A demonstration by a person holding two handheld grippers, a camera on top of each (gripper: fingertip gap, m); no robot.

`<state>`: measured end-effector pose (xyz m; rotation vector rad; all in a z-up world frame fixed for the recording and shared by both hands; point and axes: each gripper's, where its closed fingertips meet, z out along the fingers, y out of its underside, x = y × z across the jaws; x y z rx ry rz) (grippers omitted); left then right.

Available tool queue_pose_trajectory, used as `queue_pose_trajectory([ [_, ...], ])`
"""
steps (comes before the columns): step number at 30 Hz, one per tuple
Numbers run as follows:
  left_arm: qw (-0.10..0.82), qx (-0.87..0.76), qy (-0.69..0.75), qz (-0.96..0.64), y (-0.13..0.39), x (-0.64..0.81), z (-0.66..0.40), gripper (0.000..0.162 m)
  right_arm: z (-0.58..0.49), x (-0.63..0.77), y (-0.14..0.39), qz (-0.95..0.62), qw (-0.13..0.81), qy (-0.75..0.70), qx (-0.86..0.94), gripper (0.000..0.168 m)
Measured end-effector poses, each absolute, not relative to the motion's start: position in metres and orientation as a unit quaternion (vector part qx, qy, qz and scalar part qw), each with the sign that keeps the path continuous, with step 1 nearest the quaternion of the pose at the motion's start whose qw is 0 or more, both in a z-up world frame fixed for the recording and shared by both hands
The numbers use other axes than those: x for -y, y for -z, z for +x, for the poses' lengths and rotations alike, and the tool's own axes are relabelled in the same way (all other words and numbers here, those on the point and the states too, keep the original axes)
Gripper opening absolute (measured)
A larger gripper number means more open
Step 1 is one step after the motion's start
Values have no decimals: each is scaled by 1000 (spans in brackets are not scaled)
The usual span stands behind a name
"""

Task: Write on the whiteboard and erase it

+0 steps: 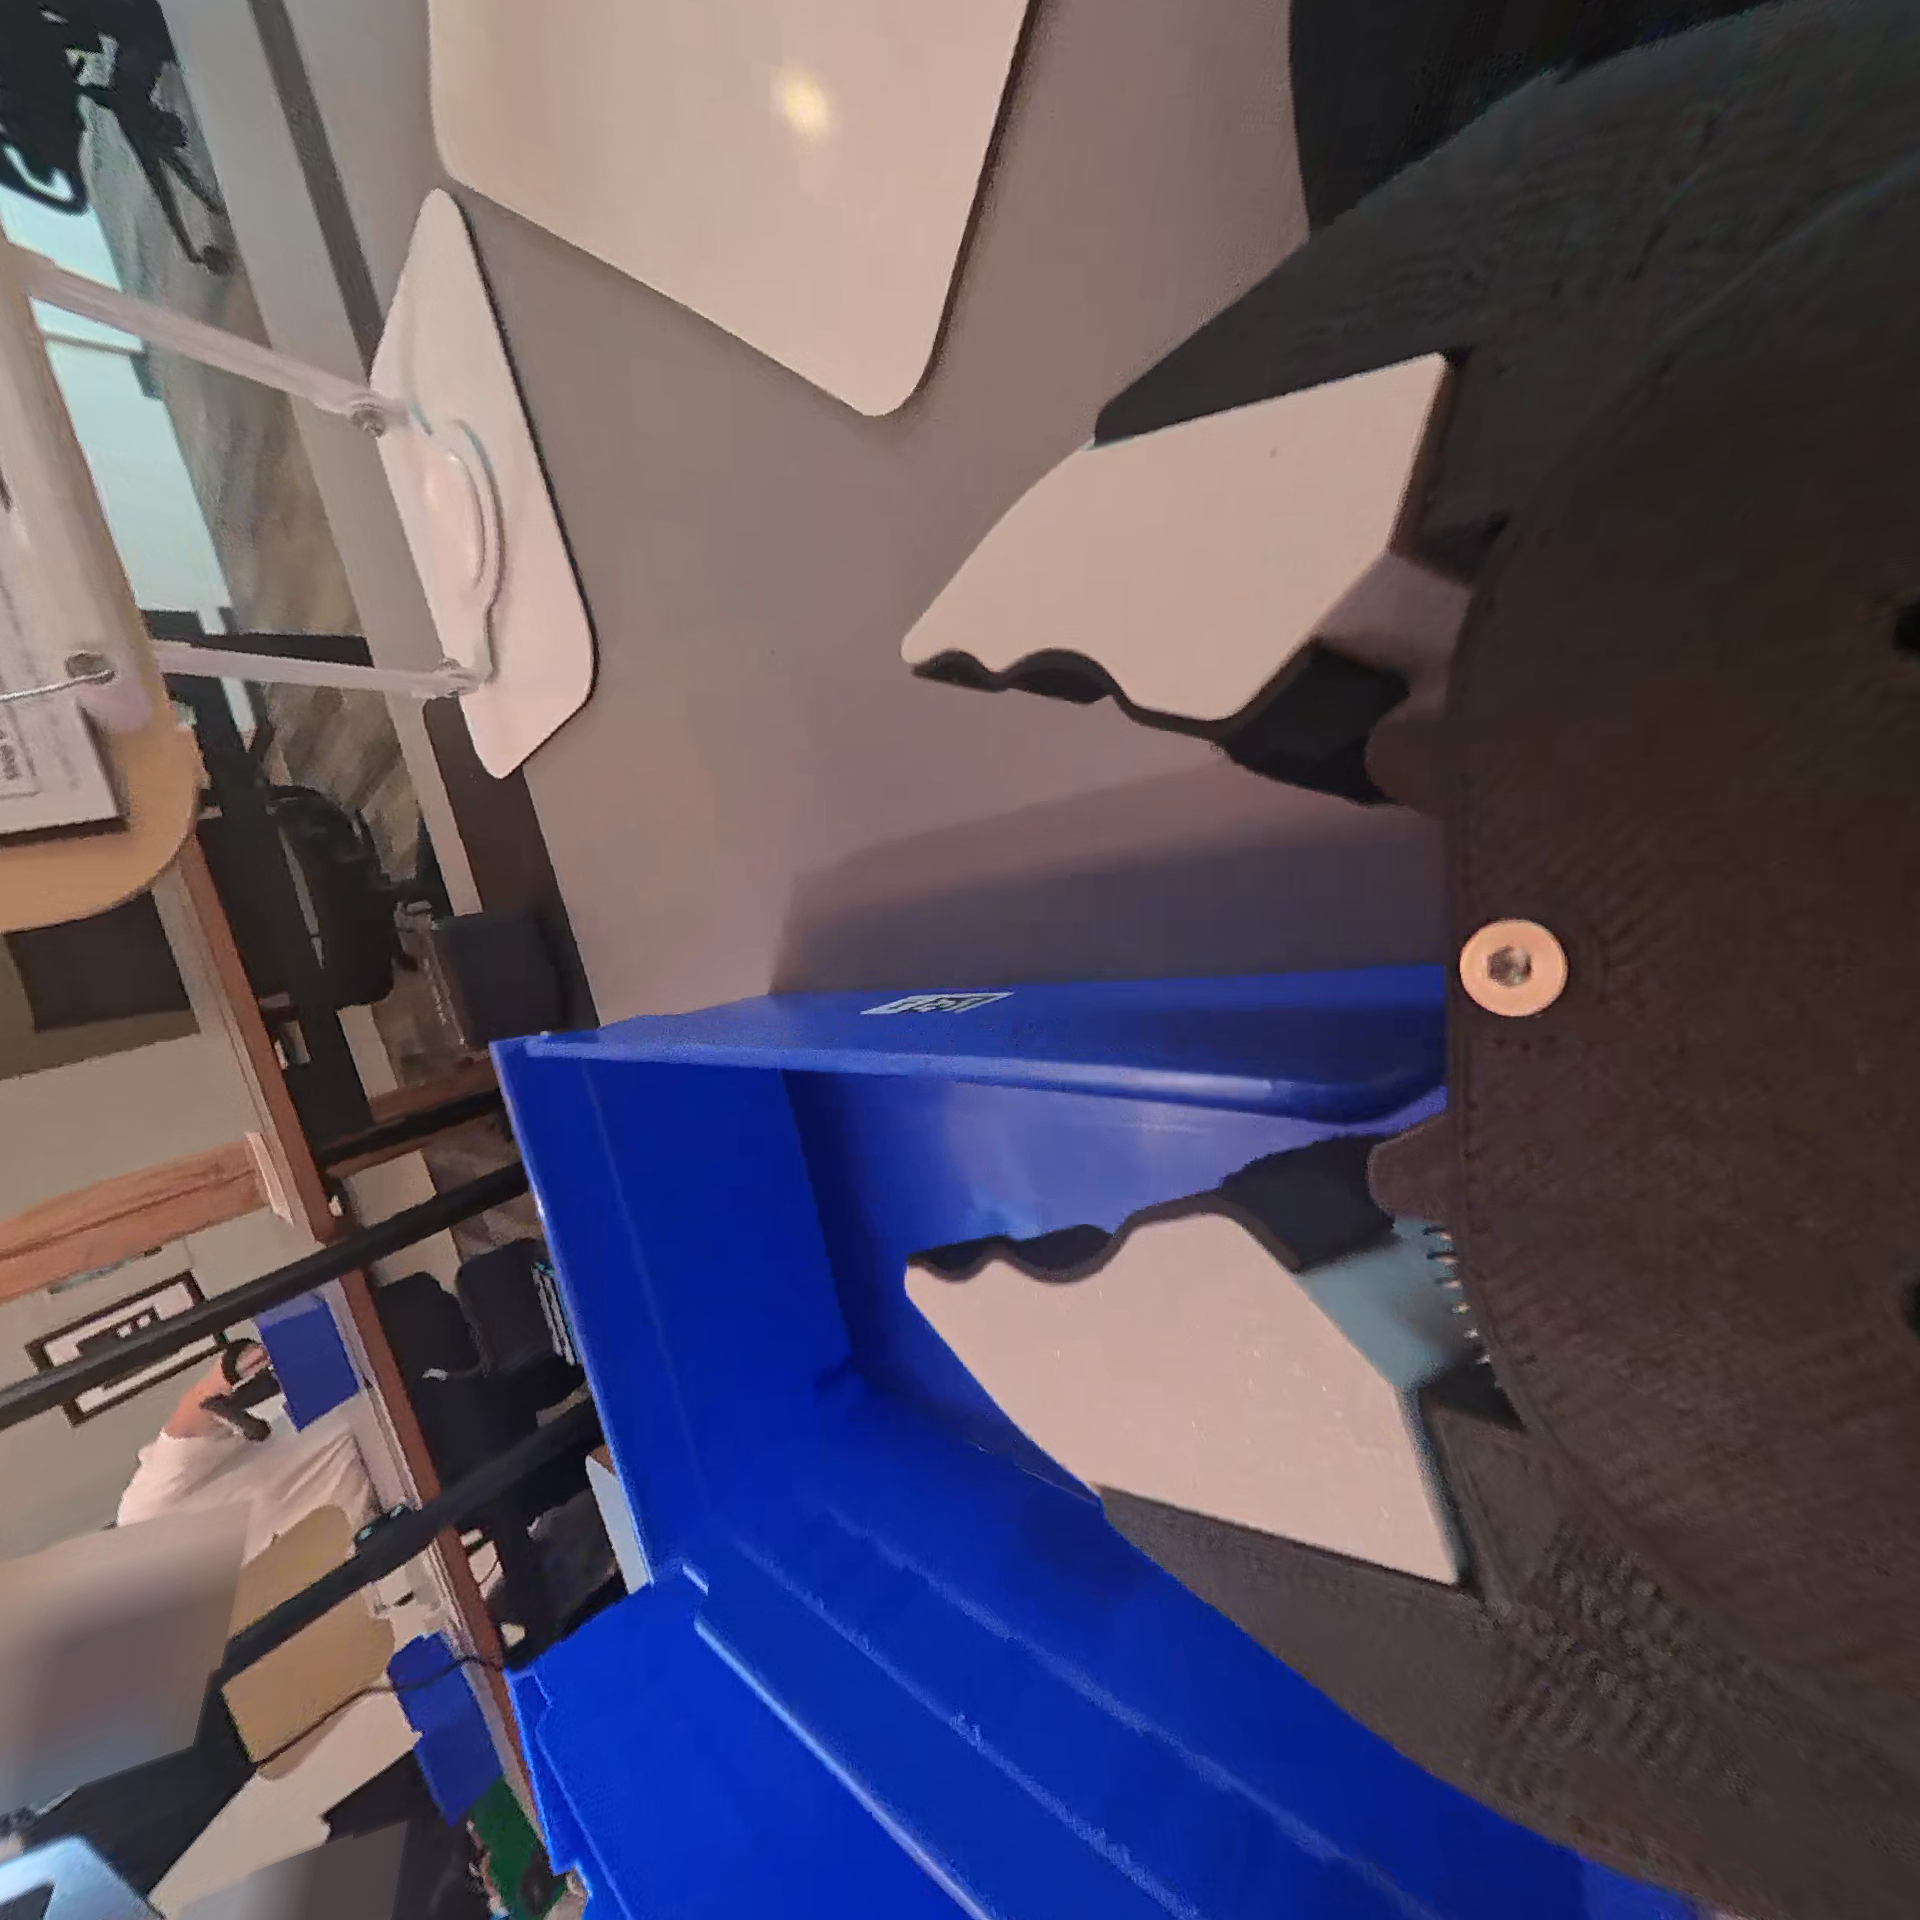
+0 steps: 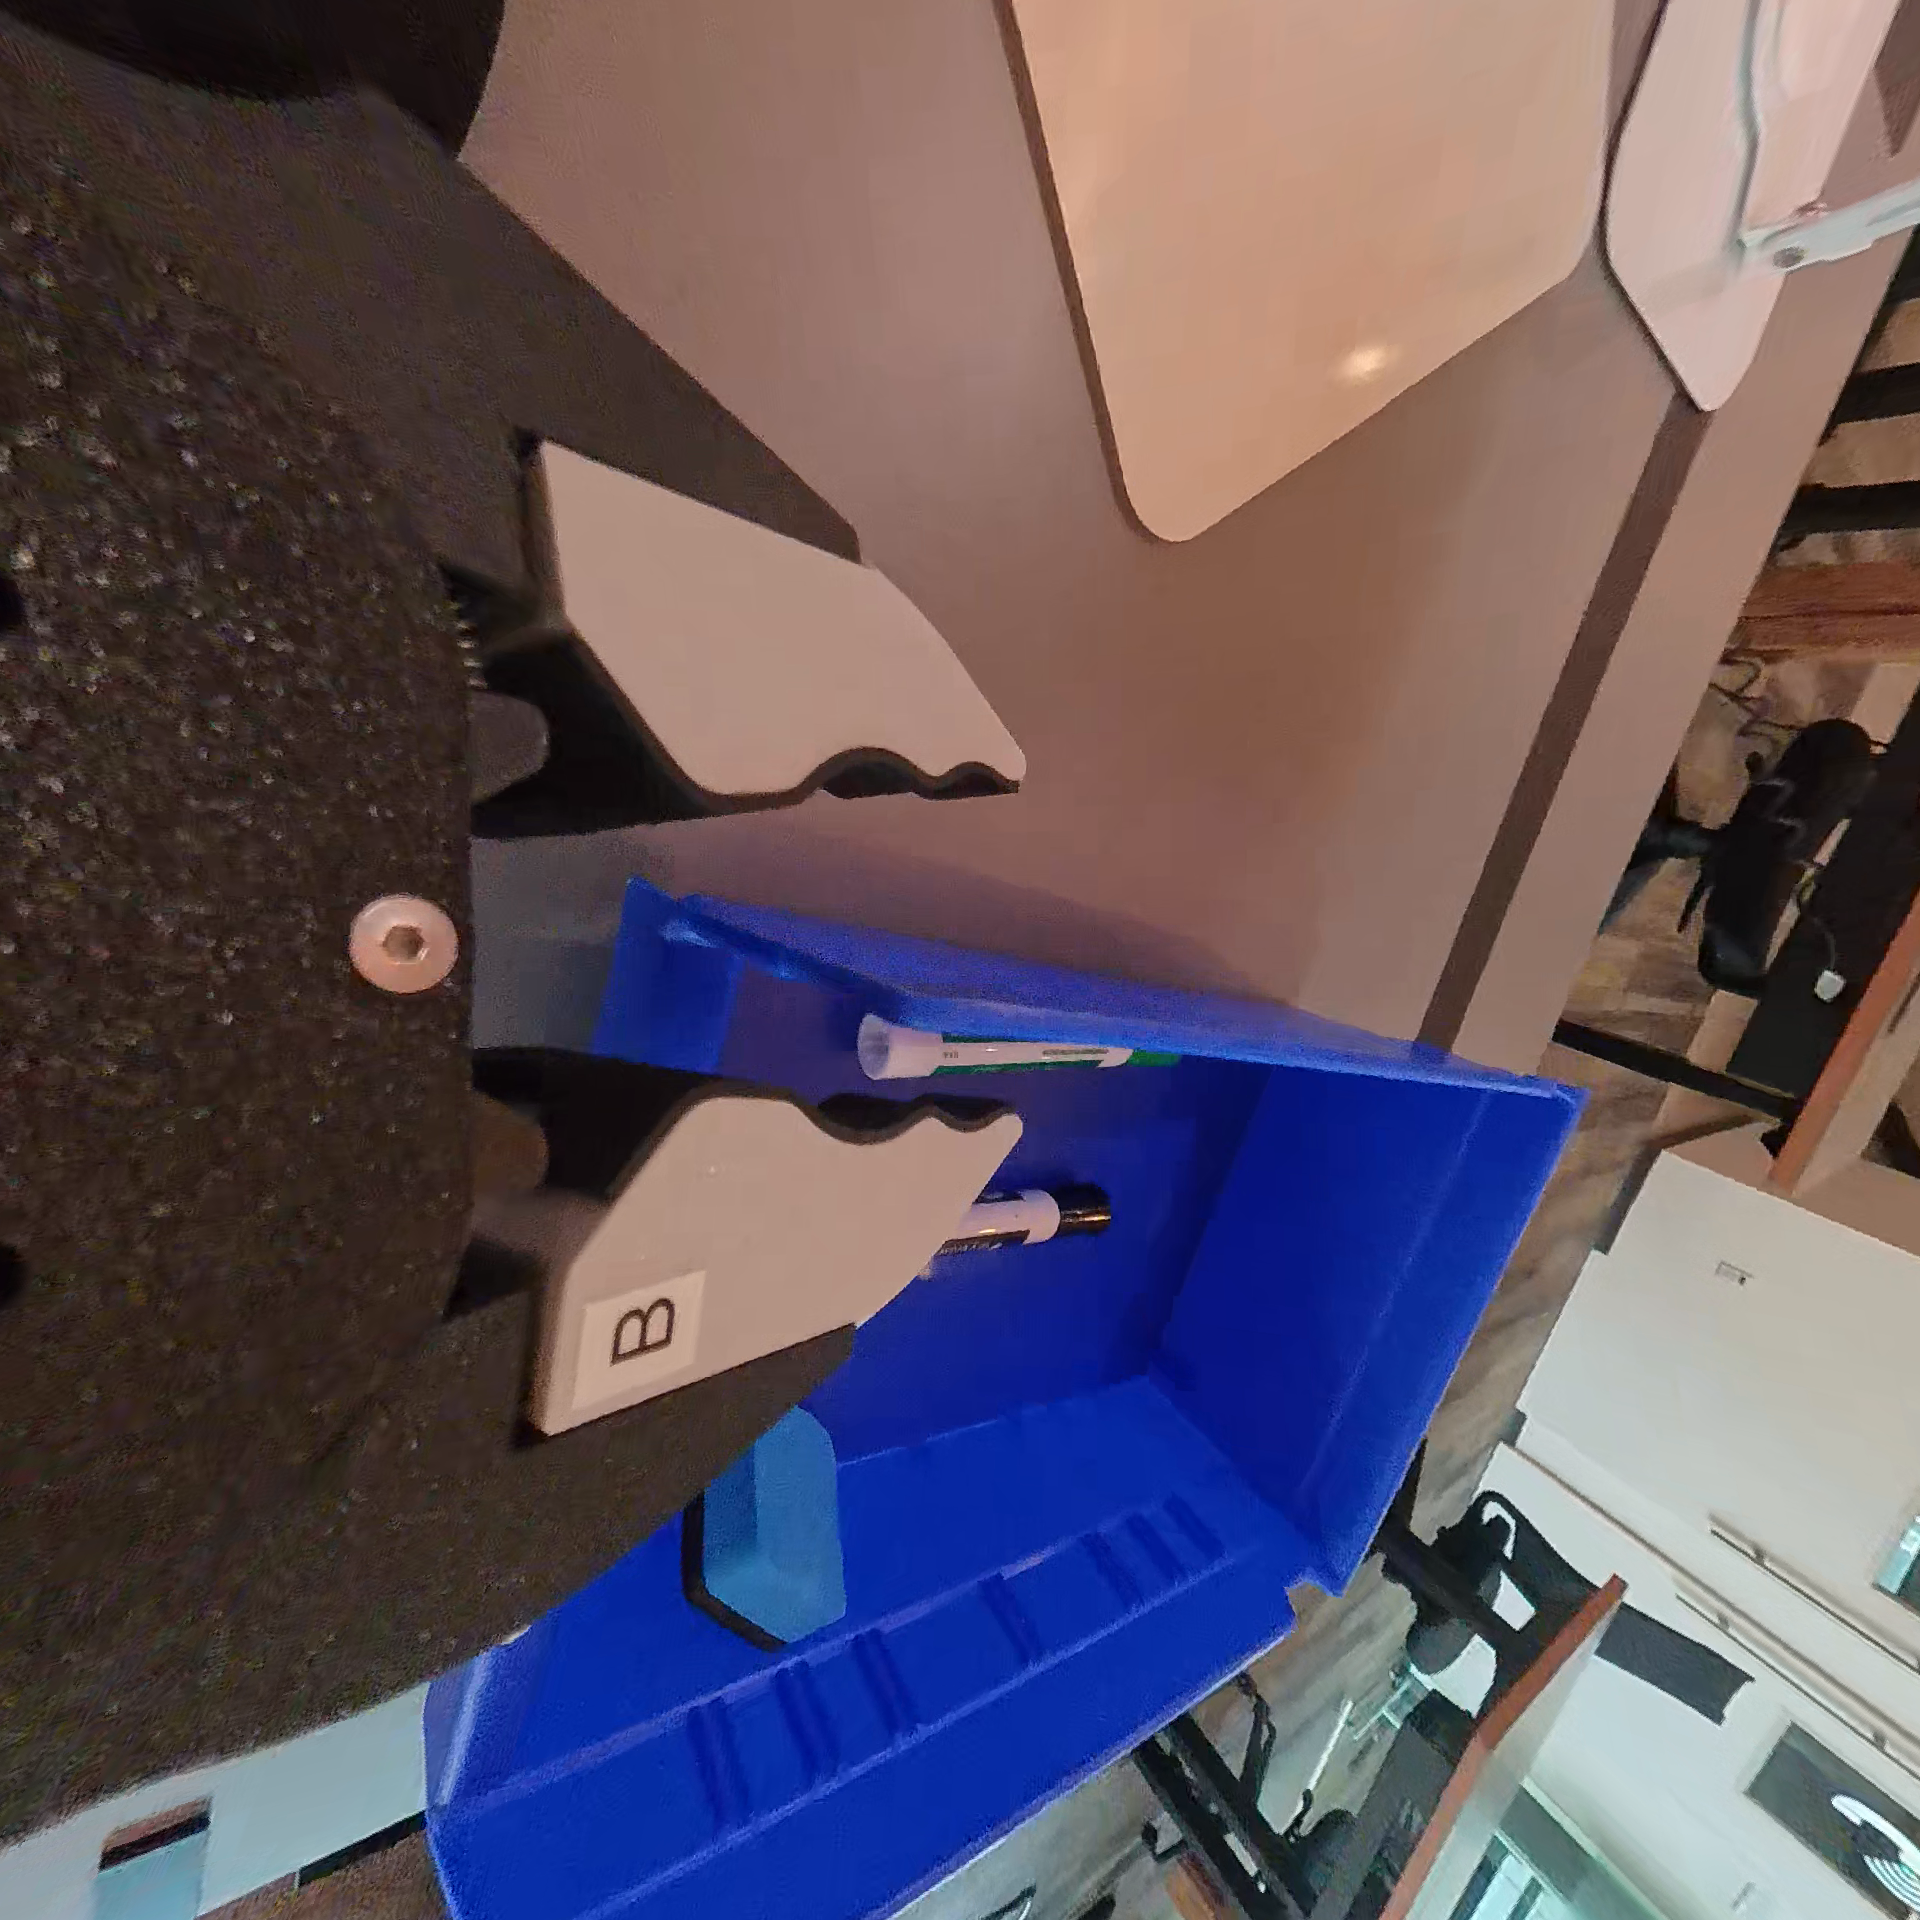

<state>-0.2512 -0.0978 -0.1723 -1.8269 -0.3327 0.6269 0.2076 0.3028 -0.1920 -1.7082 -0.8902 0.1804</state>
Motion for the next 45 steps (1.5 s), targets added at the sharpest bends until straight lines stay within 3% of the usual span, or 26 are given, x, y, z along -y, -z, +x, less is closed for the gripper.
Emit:
queue_pose_trajectory([
  [4,525,138,-271,-795,185,97,-262,90,198,-305,198,-723,559,-59,402,53],
  [10,450,145,-316,-822,186,145,-269,96,193,-302,197,-722,552,-52,414,61],
  [13,479,116,-258,-831,180,168,-262,96,191,-300,195,-720,559,-64,408,61],
  [16,546,105,-191,-809,187,173,-253,85,187,-300,194,-715,563,-85,405,60],
  [19,548,83,-187,-811,199,157,-251,75,183,-301,193,-716,567,-110,393,57],
  [21,548,77,-206,-807,201,144,-253,61,182,-303,194,-715,570,-109,390,55],
  [22,545,73,-218,-806,202,139,-255,43,182,-304,193,-713,575,-101,390,49],
  [23,543,70,-235,-803,201,137,-256,17,184,-307,192,-710,581,-88,388,39],
  [25,535,97,-260,-798,199,136,-262,8,189,-312,188,-704,594,-65,384,13],
  [27,532,90,-264,-799,195,134,-259,7,195,-315,186,-719,593,-65,355,5],
  [35,566,103,-249,-779,160,101,-223,8,180,-279,161,-689,626,-121,343,3],
  [45,575,52,-223,-785,159,40,-162,8,116,-212,142,-659,620,-205,372,4],
])
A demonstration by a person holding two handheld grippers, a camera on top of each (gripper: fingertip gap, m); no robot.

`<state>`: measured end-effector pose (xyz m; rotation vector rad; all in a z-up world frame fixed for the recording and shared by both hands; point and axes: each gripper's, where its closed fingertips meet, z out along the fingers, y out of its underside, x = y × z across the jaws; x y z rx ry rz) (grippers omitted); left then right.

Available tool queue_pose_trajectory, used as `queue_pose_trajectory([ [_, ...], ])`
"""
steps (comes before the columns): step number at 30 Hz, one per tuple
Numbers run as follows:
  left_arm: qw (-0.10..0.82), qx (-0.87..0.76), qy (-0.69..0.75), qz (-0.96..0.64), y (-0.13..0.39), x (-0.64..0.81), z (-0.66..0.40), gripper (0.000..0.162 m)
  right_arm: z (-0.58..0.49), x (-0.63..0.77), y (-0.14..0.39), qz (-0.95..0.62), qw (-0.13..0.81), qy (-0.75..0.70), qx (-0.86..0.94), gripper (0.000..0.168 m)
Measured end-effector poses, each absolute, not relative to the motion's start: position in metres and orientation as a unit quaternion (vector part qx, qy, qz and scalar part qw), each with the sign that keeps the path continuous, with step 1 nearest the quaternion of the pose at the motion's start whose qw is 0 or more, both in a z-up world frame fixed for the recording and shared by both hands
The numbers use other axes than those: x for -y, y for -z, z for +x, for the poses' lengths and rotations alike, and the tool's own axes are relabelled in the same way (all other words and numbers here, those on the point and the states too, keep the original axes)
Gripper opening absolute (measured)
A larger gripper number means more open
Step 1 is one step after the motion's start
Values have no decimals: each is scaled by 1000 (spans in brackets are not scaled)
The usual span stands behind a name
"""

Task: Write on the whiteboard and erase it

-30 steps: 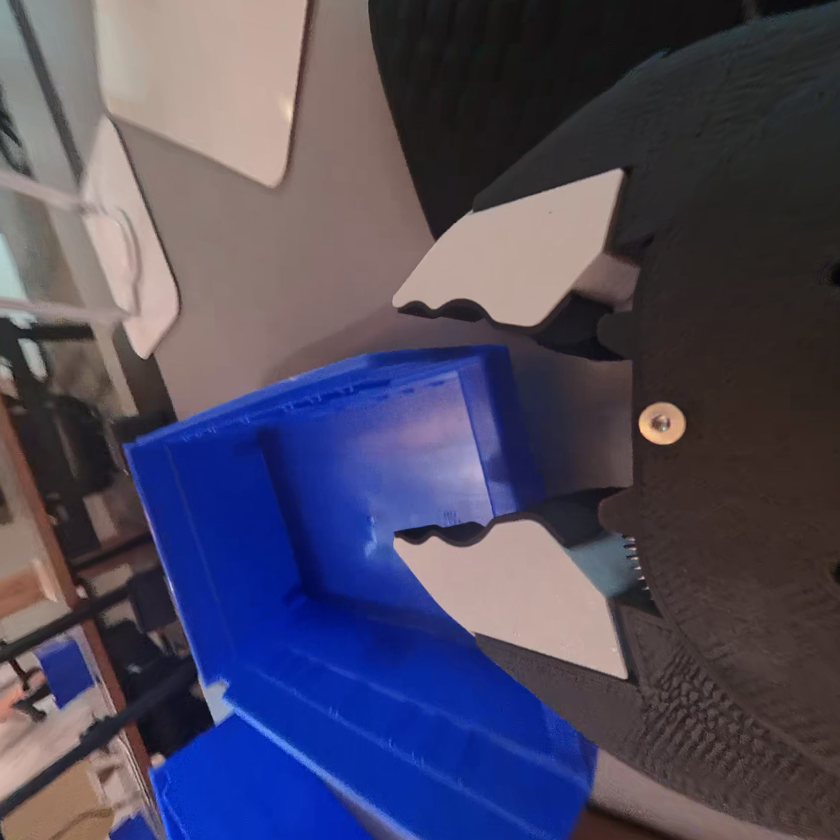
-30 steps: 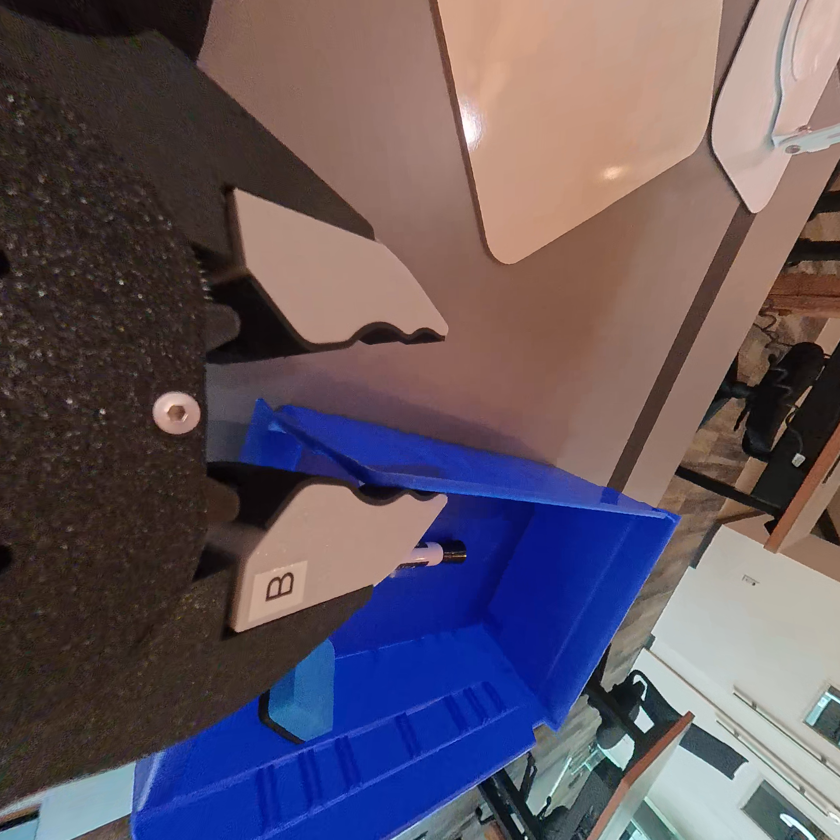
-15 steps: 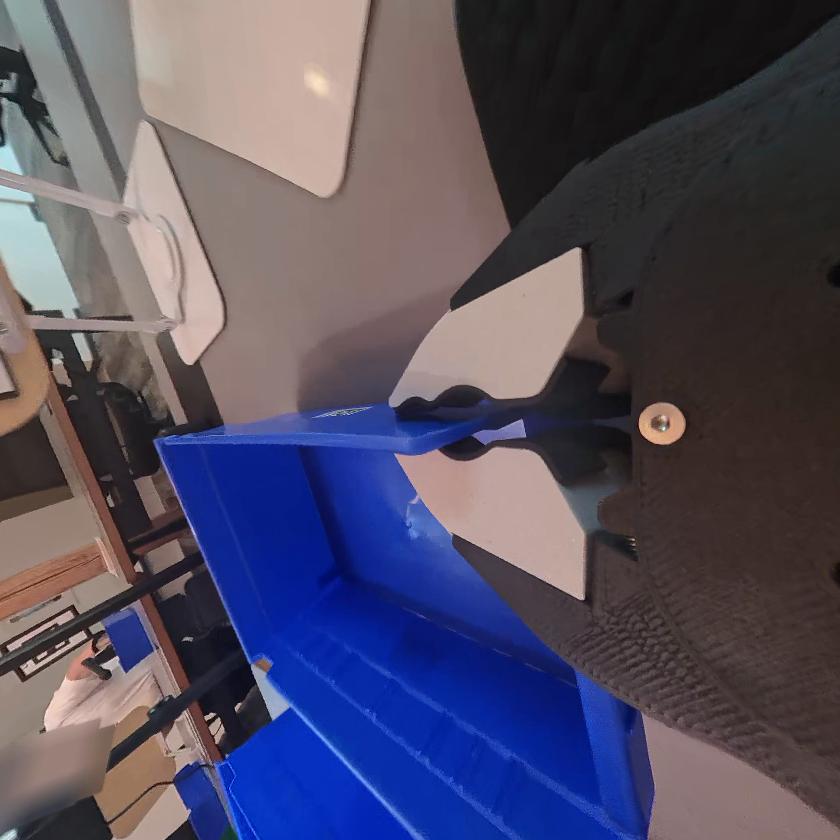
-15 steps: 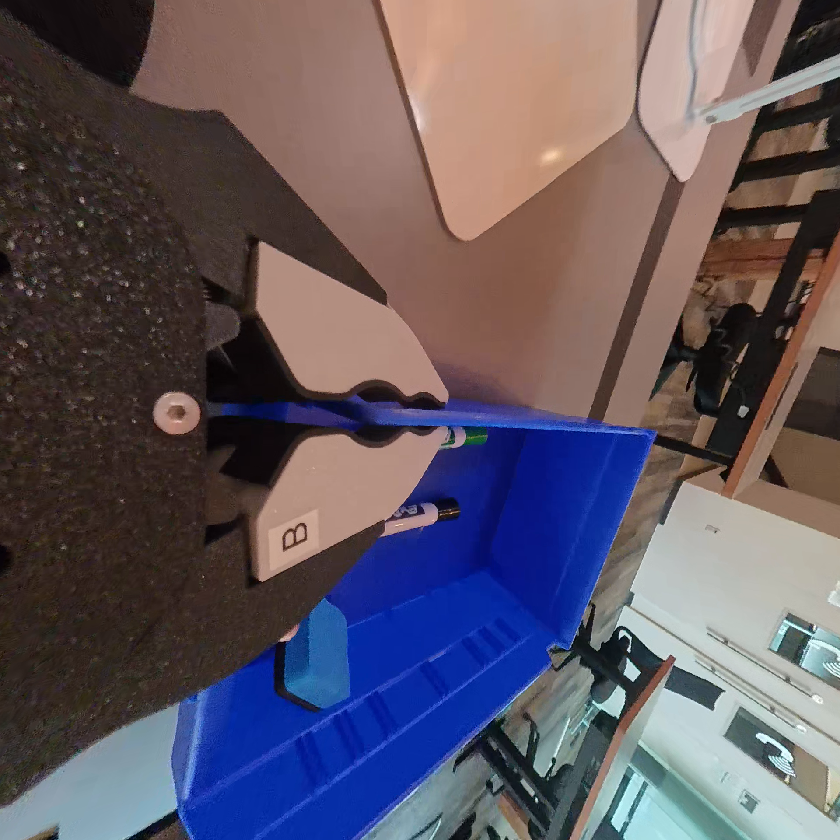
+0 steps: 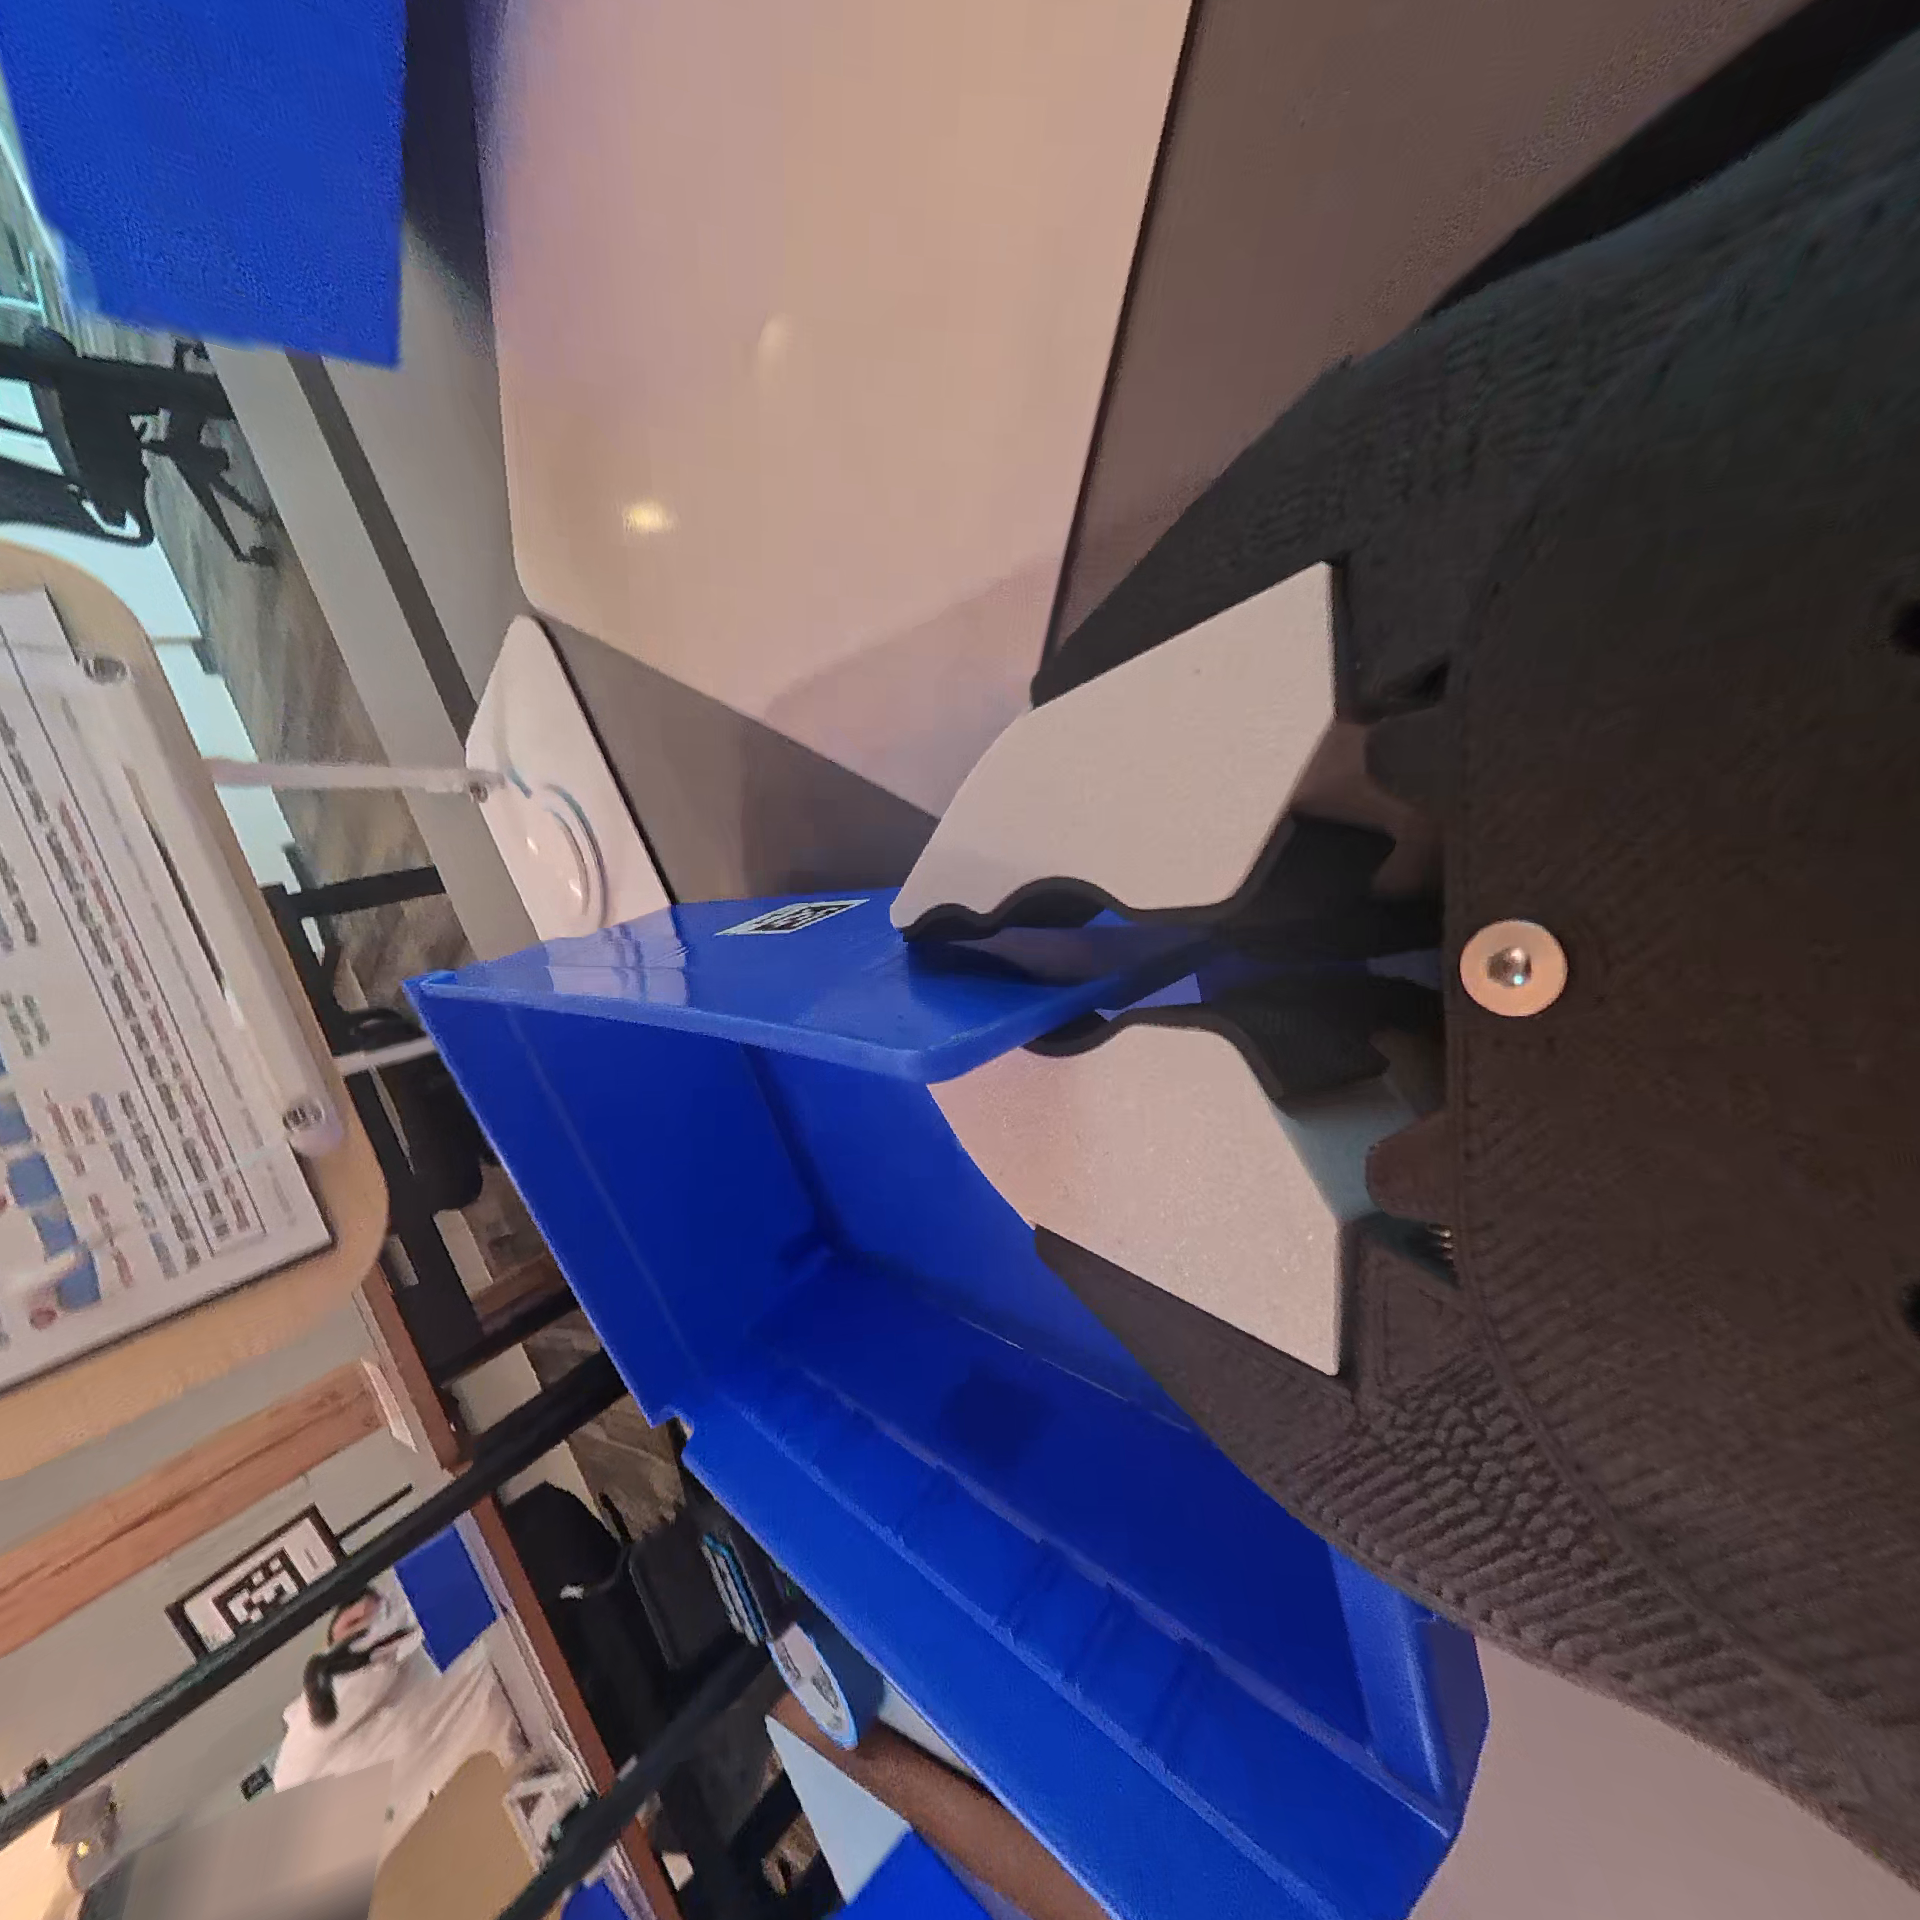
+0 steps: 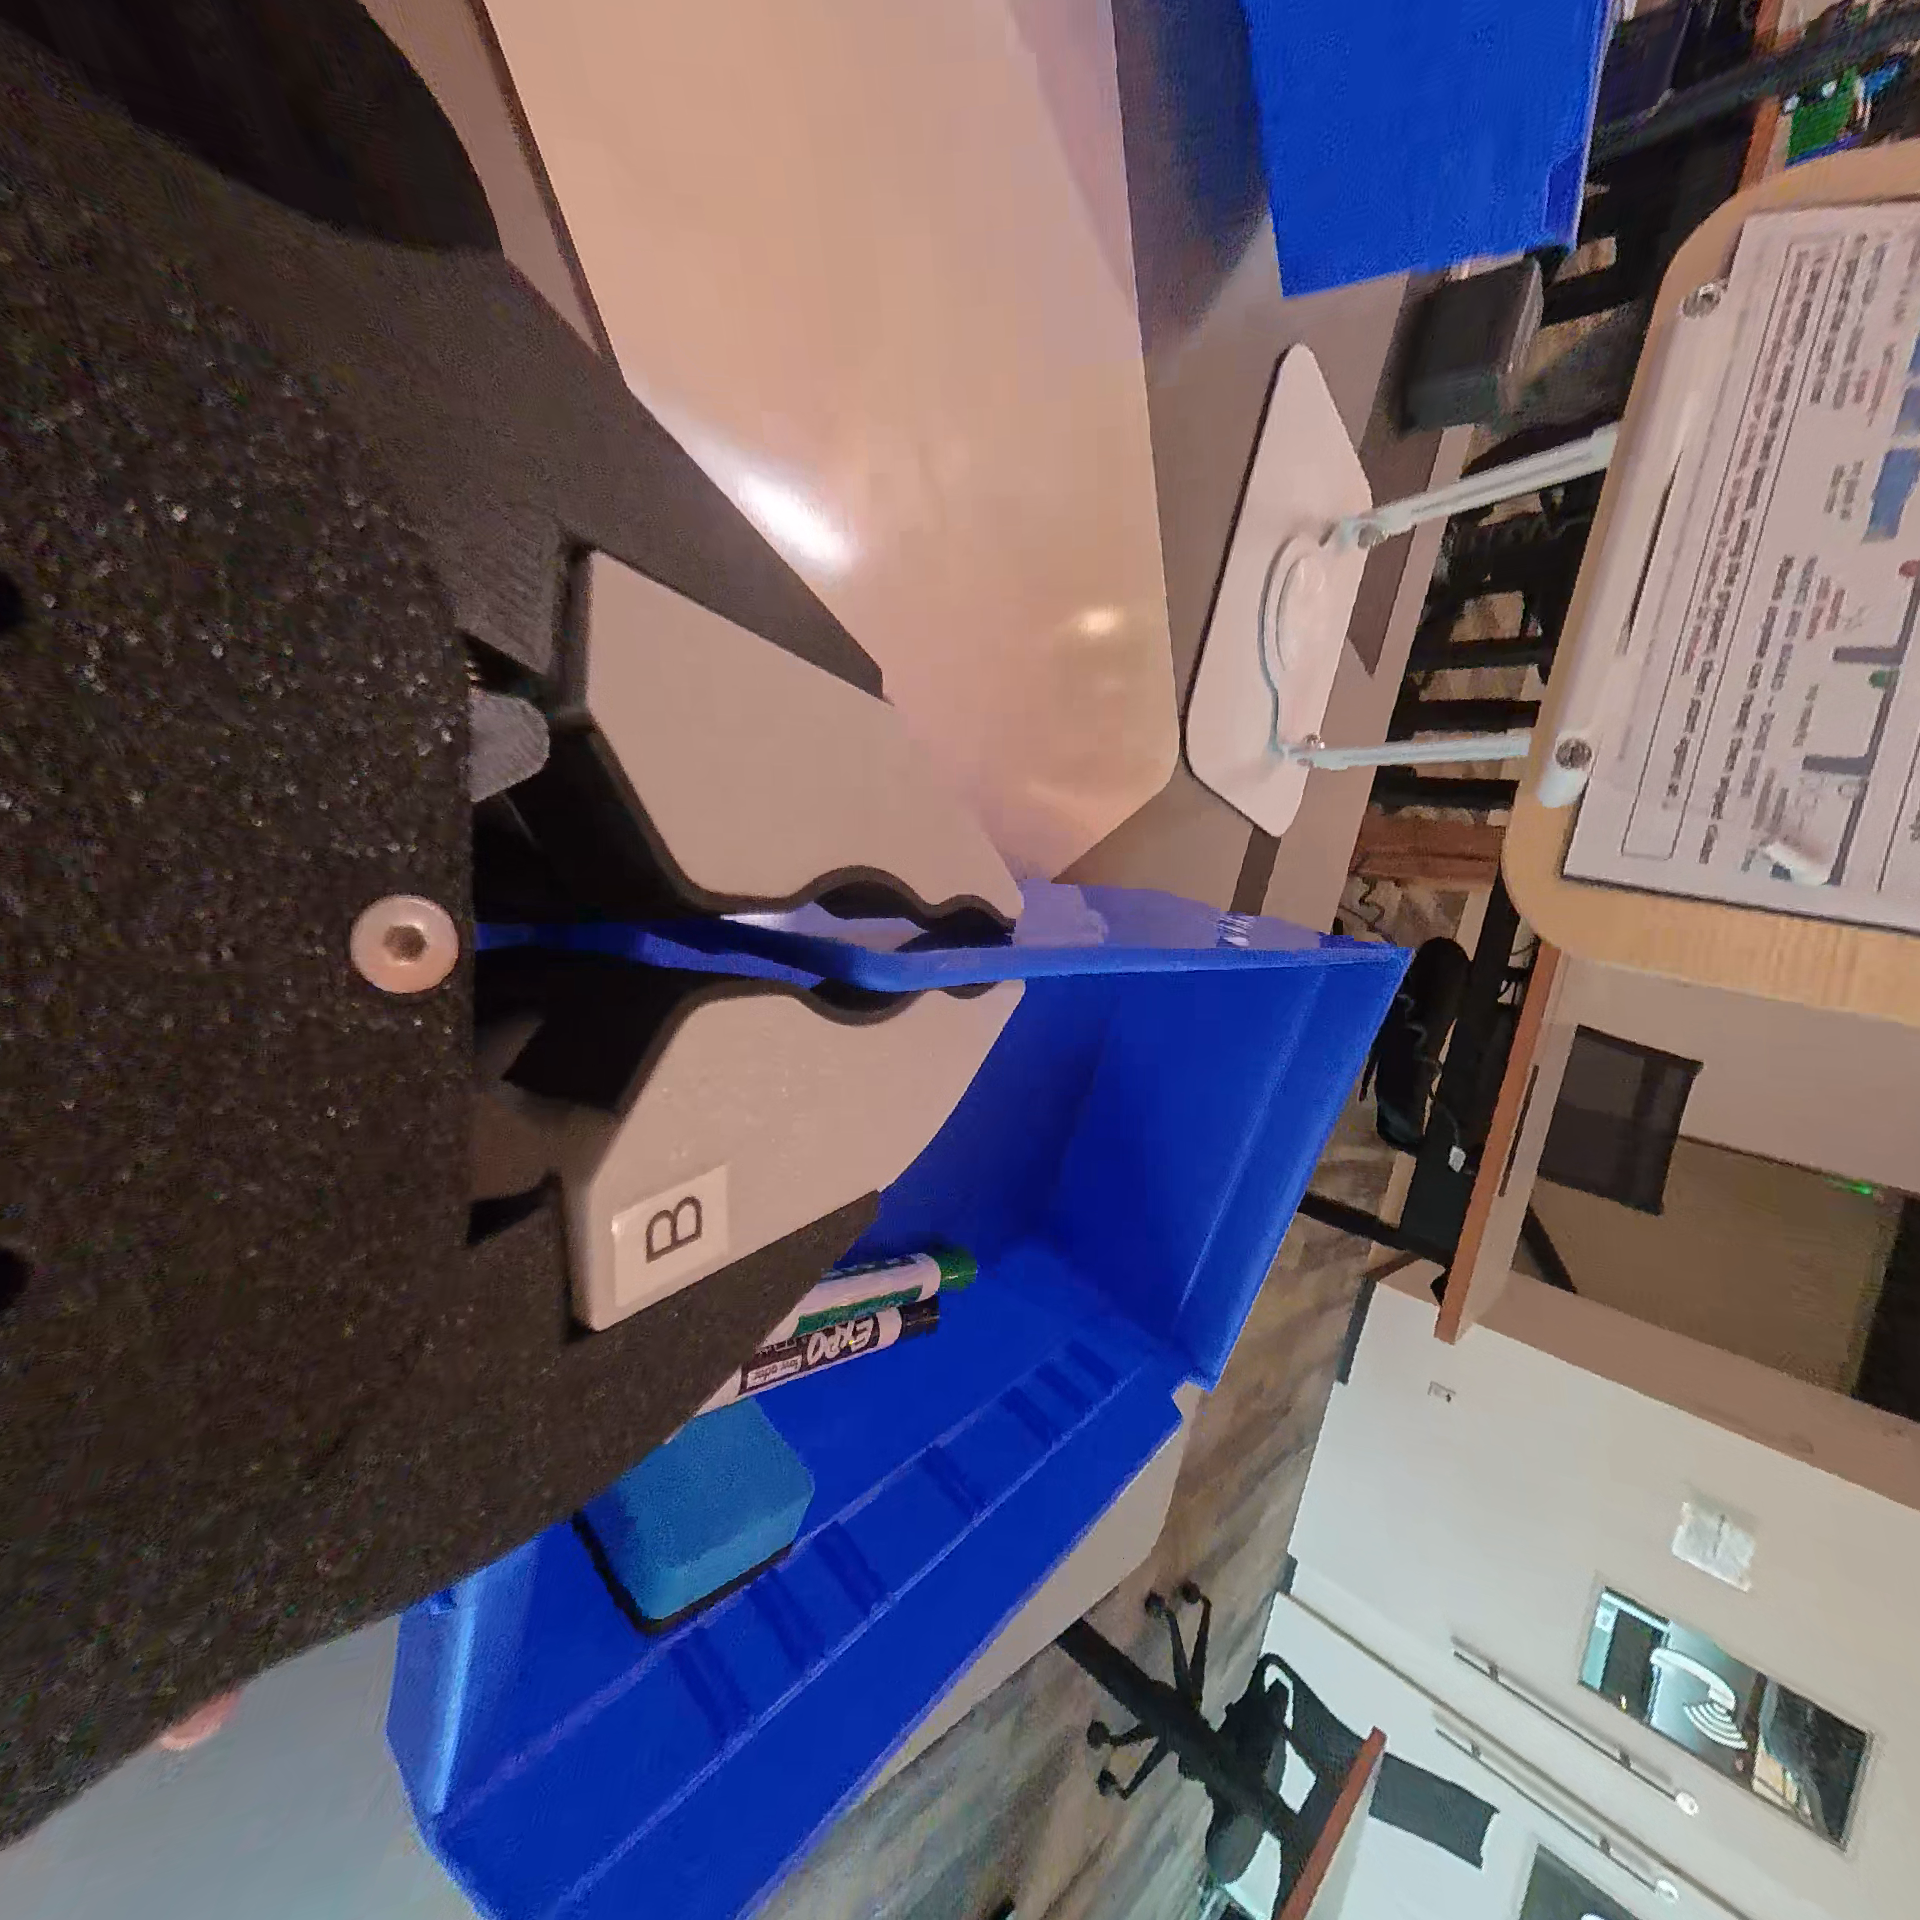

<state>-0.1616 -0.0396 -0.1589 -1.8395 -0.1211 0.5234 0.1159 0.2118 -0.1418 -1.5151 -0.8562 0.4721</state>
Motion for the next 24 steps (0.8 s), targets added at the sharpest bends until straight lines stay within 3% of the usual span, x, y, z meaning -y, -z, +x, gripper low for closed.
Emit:
queue_pose_trajectory([
  [12,568,-4,-197,-799,178,-22,-105,8,36,-132,156,-629,604,-174,456,5],
  [15,573,-26,-186,-797,182,-31,-94,18,22,-123,161,-617,615,-158,464,9],
  [17,596,-53,-180,-780,173,-34,-84,35,13,-113,145,-564,665,-151,465,30],
  [20,657,-84,-186,-725,141,-33,-64,65,15,-89,105,-474,735,-182,449,46],
  [24,781,-89,-109,-608,83,-25,-7,102,54,-101,60,-462,762,-288,352,102],
])
